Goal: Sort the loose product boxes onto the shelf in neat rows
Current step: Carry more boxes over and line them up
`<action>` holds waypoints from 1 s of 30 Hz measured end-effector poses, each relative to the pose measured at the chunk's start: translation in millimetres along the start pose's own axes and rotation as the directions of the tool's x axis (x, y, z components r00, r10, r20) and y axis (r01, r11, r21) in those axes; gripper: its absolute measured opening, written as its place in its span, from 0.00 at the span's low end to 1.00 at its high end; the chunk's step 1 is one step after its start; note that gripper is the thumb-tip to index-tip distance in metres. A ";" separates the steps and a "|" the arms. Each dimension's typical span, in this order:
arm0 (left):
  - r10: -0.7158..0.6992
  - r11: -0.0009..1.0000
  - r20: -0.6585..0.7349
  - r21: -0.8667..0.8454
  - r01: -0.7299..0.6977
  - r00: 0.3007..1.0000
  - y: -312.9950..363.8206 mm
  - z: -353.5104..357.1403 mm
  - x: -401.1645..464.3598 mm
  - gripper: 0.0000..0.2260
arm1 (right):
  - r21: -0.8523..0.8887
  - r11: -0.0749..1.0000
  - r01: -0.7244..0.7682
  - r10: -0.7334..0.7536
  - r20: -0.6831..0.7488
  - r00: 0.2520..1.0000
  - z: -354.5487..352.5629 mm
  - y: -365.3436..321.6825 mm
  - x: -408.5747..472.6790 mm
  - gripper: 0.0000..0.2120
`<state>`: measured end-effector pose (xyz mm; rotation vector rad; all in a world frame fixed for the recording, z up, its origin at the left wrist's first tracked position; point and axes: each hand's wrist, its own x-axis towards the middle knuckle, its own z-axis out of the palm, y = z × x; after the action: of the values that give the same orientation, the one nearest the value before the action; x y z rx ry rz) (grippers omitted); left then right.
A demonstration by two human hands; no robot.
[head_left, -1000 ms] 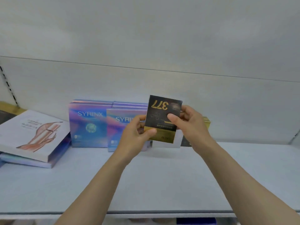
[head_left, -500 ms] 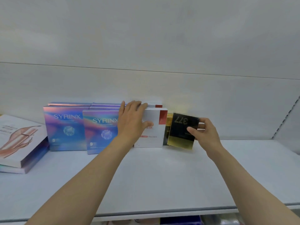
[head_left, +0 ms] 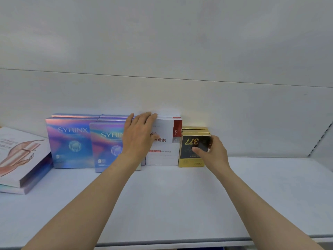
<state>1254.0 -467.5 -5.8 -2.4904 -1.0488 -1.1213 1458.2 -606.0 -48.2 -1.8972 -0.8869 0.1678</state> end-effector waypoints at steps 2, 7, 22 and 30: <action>0.003 1.000 0.005 0.001 -0.003 1.000 0.3 -0.3 -0.2 0.30 | -0.030 1.000 0.004 -0.004 -0.011 1.000 4.6 0.5 3.0 0.27; 0.007 1.000 0.026 0.014 -0.007 1.000 -0.3 -0.3 -0.5 0.30 | -0.049 0.999 -0.004 0.004 -0.012 1.000 10.3 -0.1 4.8 0.28; 0.010 0.977 0.289 -0.209 0.053 0.957 -46.5 -92.2 12.7 0.36 | -0.360 0.930 0.074 -0.117 -0.099 0.988 -29.9 -135.8 -28.0 0.29; -0.051 0.992 0.295 -0.098 0.084 0.954 -205.1 -255.6 -46.2 0.34 | -0.485 0.658 0.576 -0.481 0.317 0.817 52.7 -290.4 -119.7 0.24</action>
<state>947.2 -459.4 118.0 -2.7914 -1.1845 -0.8652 1200.3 -575.6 136.0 -2.0676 -1.7250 -0.3509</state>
